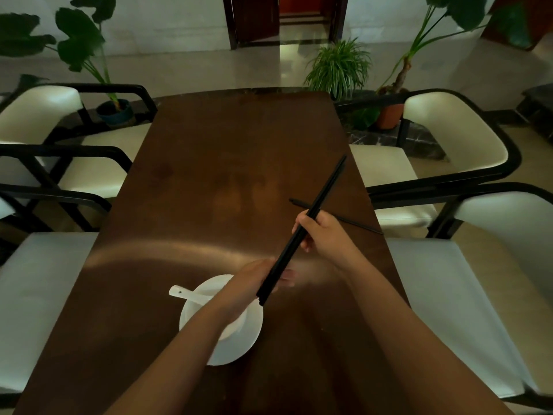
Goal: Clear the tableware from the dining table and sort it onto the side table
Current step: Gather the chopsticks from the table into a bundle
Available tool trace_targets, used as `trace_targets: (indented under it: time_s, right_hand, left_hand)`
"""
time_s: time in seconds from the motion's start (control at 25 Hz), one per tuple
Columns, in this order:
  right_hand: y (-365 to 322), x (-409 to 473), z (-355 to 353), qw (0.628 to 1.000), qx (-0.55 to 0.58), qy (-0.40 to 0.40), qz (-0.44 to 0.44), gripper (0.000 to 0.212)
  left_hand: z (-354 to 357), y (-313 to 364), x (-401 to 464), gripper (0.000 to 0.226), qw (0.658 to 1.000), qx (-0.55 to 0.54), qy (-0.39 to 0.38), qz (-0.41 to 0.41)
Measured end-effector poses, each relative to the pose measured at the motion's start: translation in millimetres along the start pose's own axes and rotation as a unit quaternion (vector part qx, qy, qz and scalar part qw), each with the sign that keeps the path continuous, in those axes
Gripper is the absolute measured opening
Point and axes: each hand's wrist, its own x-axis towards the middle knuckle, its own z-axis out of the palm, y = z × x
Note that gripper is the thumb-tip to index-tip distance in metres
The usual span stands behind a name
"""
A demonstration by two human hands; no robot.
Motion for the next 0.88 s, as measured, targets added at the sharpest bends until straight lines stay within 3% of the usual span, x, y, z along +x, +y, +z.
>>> trace_targets:
  time_s: [0.08,0.16,0.36,0.48,0.56,0.6,0.64,0.68,0.76,0.8,0.88]
  right_hand:
    - [5,9,-4,0.999,0.016,-0.031,0.023,0.022]
    - [10,20,-7,0.998,0.023,-0.047,0.036,0.022]
    - [29,54,-15,0.984,-0.004,-0.155,0.092,0.018]
    - [45,75,-17,0.970,-0.016,-0.217,0.107,0.020]
    - [58,93,-26,0.977,-0.003,-0.182,0.113,0.029]
    - [68,104,-36,0.986,-0.059,-0.117,0.101,0.030]
    - [78,115,-50,0.980,-0.184,-0.031,0.075,0.030]
    - [91,127,-67,0.936,-0.344,0.045,0.056,0.034]
    - [116,140,-99,0.829,-0.551,0.077,0.053,0.046]
    - [127,144,-109,0.799,-0.595,0.062,0.069,0.047]
    - [143,149,-118,0.773,-0.628,0.045,0.081,0.035]
  left_hand:
    - [0,9,5,0.032,0.999,-0.023,-0.043,0.001]
    - [1,13,12,0.028,0.999,-0.040,-0.033,-0.008]
    - [-6,3,25,0.021,0.983,-0.132,-0.084,-0.092]
    - [-7,-3,37,0.021,0.979,-0.148,-0.067,-0.122]
    - [-10,-7,43,0.021,0.975,-0.174,-0.042,-0.128]
    - [-12,-8,45,0.020,0.973,-0.186,-0.026,-0.132]
    - [-15,-9,46,0.019,0.971,-0.196,-0.005,-0.136]
    - [-19,-11,49,0.017,0.968,-0.205,0.016,-0.142]
    - [-25,-11,53,0.016,0.962,-0.224,0.047,-0.147]
    - [-27,-10,54,0.016,0.960,-0.231,0.057,-0.147]
    - [-31,-8,57,0.015,0.957,-0.242,0.071,-0.144]
